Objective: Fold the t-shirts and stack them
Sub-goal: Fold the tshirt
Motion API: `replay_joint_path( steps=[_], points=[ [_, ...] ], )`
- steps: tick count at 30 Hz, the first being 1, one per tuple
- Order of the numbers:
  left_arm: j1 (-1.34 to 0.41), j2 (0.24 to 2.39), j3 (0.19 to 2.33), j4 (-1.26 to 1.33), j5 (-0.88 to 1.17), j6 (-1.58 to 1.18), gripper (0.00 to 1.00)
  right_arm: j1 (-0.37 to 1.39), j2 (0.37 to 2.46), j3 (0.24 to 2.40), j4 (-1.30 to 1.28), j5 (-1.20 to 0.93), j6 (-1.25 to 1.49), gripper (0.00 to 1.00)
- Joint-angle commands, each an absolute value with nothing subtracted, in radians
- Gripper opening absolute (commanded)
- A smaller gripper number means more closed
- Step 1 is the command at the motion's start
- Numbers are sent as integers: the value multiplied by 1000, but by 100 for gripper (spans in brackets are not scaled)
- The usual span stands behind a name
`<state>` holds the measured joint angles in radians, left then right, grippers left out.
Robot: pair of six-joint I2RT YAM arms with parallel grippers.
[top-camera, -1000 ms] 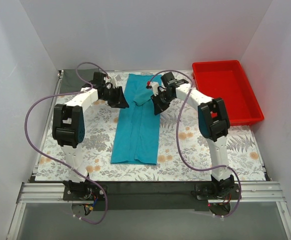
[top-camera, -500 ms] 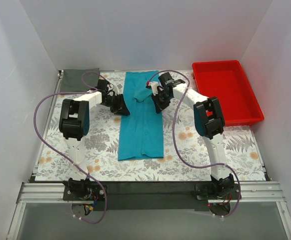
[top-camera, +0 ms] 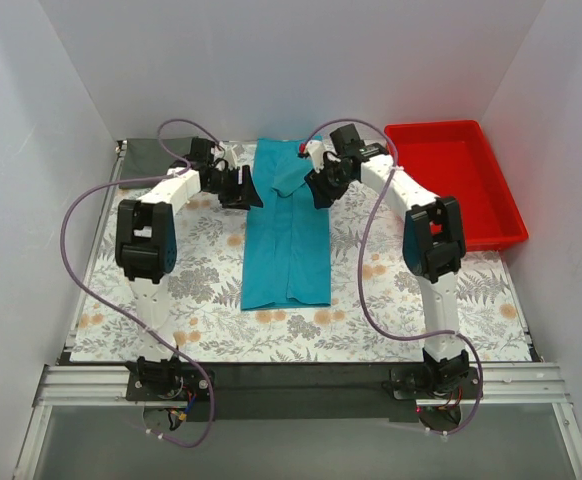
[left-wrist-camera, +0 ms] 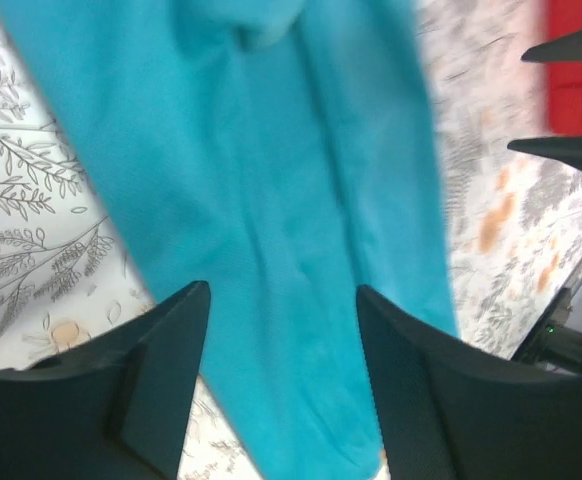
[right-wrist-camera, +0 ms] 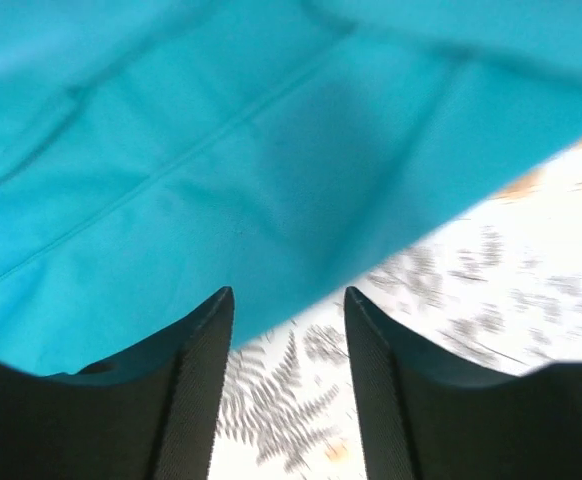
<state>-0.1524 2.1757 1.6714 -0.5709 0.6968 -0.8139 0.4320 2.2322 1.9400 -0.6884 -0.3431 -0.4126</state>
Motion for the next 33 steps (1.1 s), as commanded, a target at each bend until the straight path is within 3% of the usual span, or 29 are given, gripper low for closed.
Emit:
replay_joint_path(
  steps=[1,5,7,8,9,10,13,16,21,24,26,30,33],
  points=[
    [-147,1869,1659,-513,718,-739,61,426,1999,2022,-669,-379,-566,59],
    [-147,1645,1583,-439,739,-622,71,430,1873,2039,-647,-423,-635,66],
    [-149,1582,1534,-394,714,-600,76,437,1798,1988,-629,-437,-634,83],
    [-149,1547,1464,-337,668,-609,84,445,1770,1958,-602,-469,-643,86],
    [-149,1495,1430,-310,667,-574,86,449,1719,1883,-598,-480,-653,97],
    [-149,1474,1407,-310,689,-522,87,456,1694,1849,-597,-500,-672,98],
    [-153,1419,1362,-466,857,-337,88,491,1588,1663,-603,-549,-725,98],
    [-184,1286,1148,-526,887,-188,89,566,1478,1432,-609,-531,-799,98],
    [-339,1034,728,-539,769,-6,89,713,1359,1145,-589,-471,-880,98],
    [-443,939,599,-451,681,20,82,793,1361,1017,-531,-440,-877,97],
    [-492,924,497,-359,632,6,78,821,1373,959,-474,-431,-870,93],
    [-531,971,408,-275,612,41,62,854,1439,913,-402,-414,-850,73],
    [-535,985,367,-224,603,75,58,862,1436,855,-336,-397,-859,62]
  ],
)
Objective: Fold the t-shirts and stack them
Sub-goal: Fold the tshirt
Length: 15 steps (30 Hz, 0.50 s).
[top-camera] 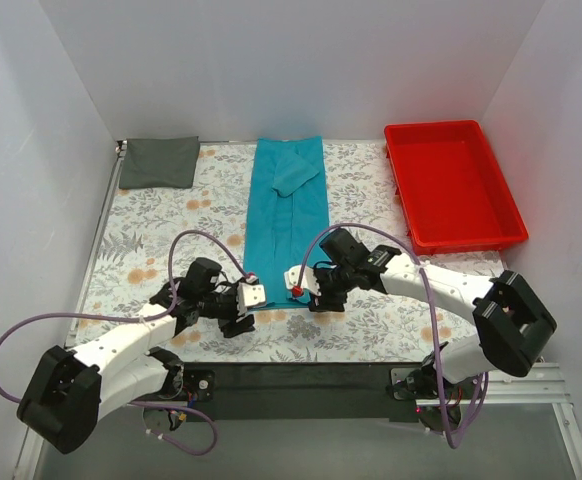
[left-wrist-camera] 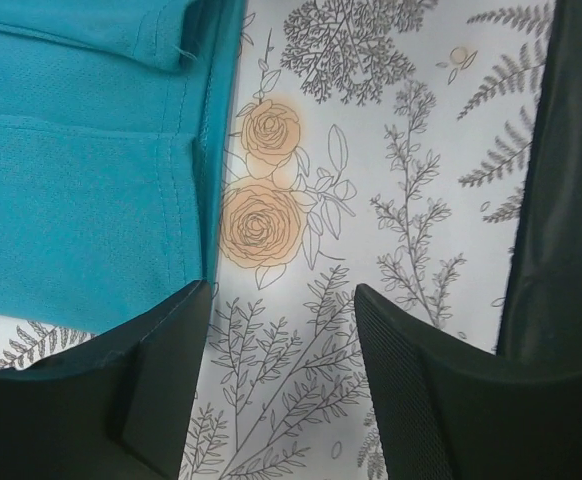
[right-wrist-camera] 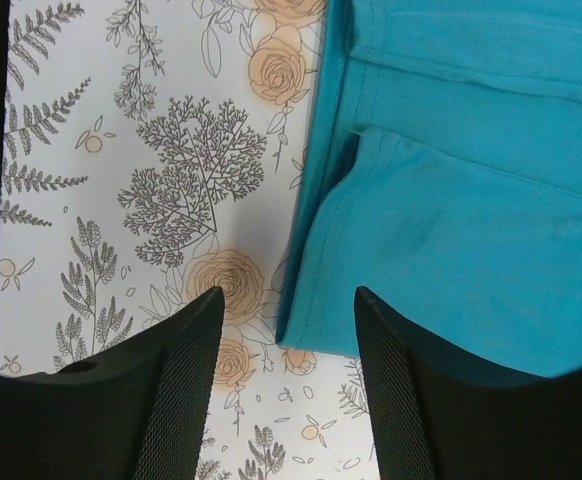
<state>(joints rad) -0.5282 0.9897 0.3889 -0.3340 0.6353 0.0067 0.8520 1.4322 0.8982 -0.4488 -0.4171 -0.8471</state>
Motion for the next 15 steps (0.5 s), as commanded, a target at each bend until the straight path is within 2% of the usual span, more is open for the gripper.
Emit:
replay_joint_path(
  steps=[1,15],
  points=[
    [-537,985,356,-191,601,84,57,864,1436,841,-309,-396,-861,61],
    [-543,1126,342,-84,571,169,49,876,1528,710,-166,-292,-862,54]
  ],
)
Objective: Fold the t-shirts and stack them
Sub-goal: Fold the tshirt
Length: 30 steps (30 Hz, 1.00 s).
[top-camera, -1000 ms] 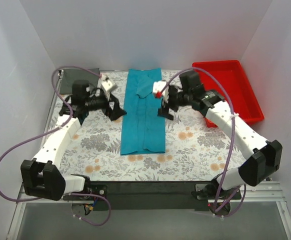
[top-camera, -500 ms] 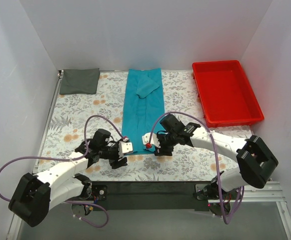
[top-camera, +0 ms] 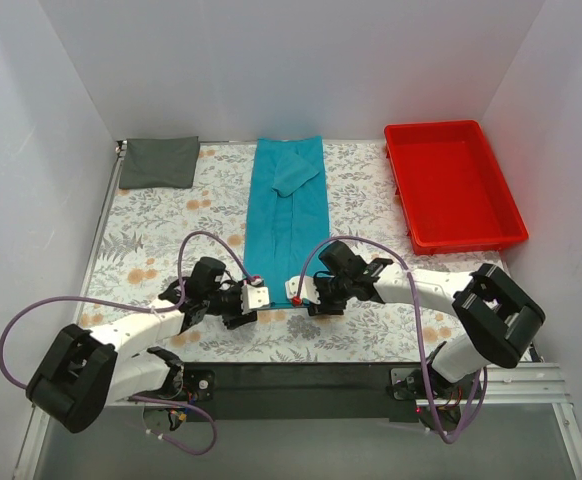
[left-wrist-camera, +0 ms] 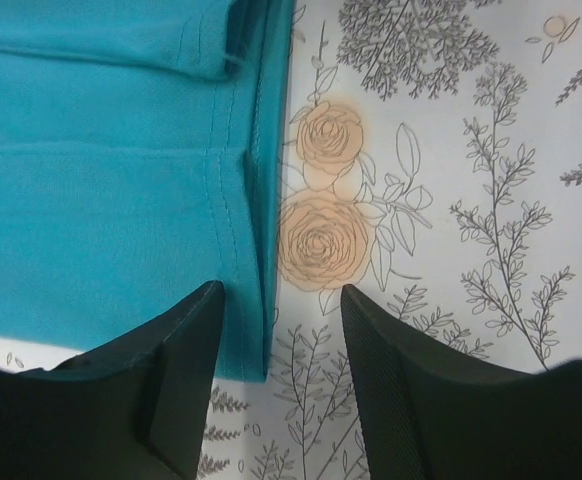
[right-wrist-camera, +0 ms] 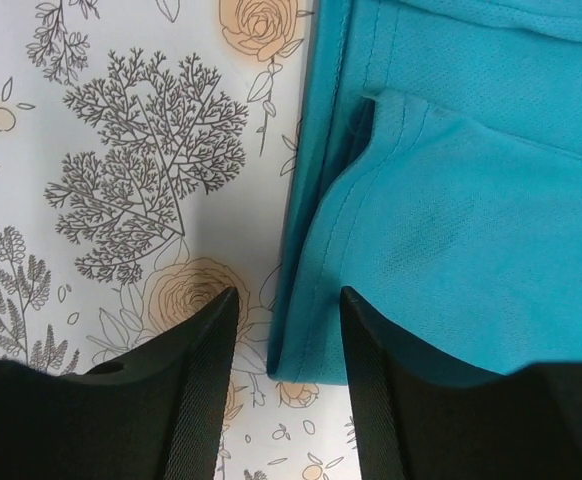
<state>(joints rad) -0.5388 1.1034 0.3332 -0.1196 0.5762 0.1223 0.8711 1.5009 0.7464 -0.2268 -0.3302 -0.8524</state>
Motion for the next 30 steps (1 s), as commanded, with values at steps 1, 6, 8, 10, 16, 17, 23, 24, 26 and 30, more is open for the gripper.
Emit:
replay_joint_path(
  steps=[1,6,8,10,16,17,23,24,26,30],
  points=[
    [-543,1135,338,-78,568,179,48,873,1531,704,-150,-284,-861,51],
    [-542,1215,336,-69,546,202,38,867,1575,696,-152,-278,-838,21],
    [-543,1239,356,-100,526,216,32,865,1578,690,-153,-268,-839,15],
    [-543,1270,359,-110,517,241,23,865,1578,686,-153,-267,-839,8],
    [-543,1315,388,-155,528,270,3,867,1568,719,-192,-285,-818,1],
    [-545,1313,394,-166,534,268,1,868,1559,724,-201,-291,-815,1],
    [-569,1153,440,-302,630,218,0,920,1459,726,-256,-347,-738,1],
    [-581,1126,440,-320,638,212,0,928,1442,729,-262,-354,-721,1],
    [-586,1038,448,-385,656,203,0,931,1387,739,-288,-382,-681,1],
    [-586,973,489,-457,608,189,0,920,1324,764,-362,-397,-678,1]
  ],
)
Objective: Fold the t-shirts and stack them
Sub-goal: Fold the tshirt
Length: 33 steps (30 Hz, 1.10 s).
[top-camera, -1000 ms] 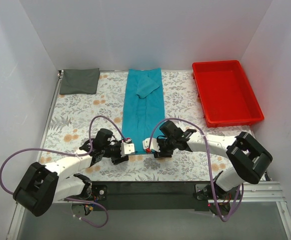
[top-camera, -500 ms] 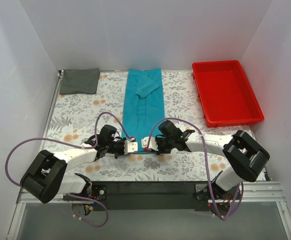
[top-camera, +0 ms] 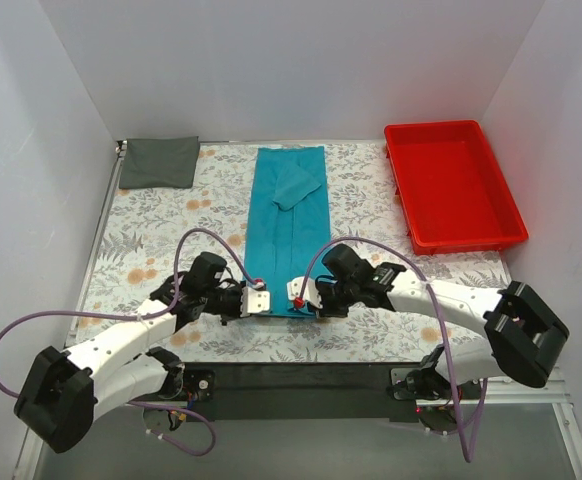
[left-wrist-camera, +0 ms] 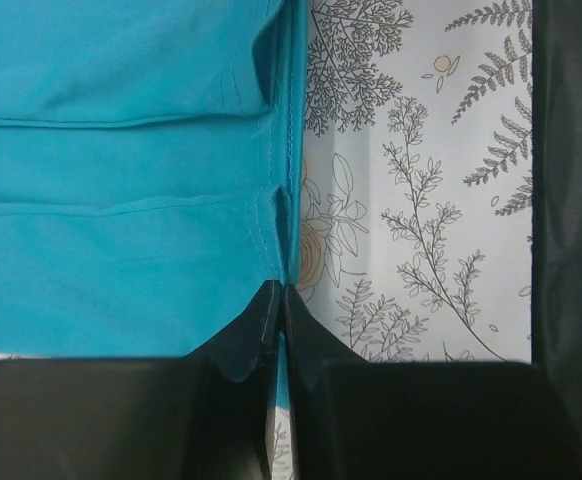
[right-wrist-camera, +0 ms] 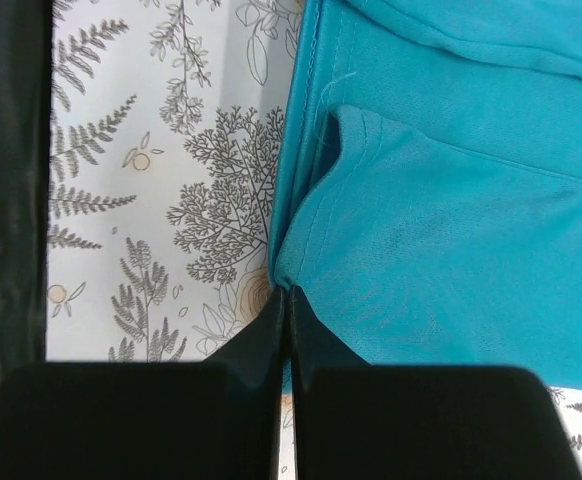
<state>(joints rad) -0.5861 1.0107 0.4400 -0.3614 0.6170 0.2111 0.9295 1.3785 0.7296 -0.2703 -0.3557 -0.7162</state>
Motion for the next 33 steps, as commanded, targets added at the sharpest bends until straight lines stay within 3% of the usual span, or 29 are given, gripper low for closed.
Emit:
replay_joint_path(
  steps=[1,6,18,33],
  points=[
    [-584,976,521,-474,595,199,0,904,1322,776,-373,-403,-681,1],
    [-554,1003,586,-431,572,233,0,806,1341,866,-387,-413,-788,1],
    [-341,1425,850,-209,638,406,0,621,1592,1150,-403,-431,-1031,1],
    [-265,1856,1224,-94,661,485,0,474,1960,1534,-400,-457,-1138,1]
  ],
)
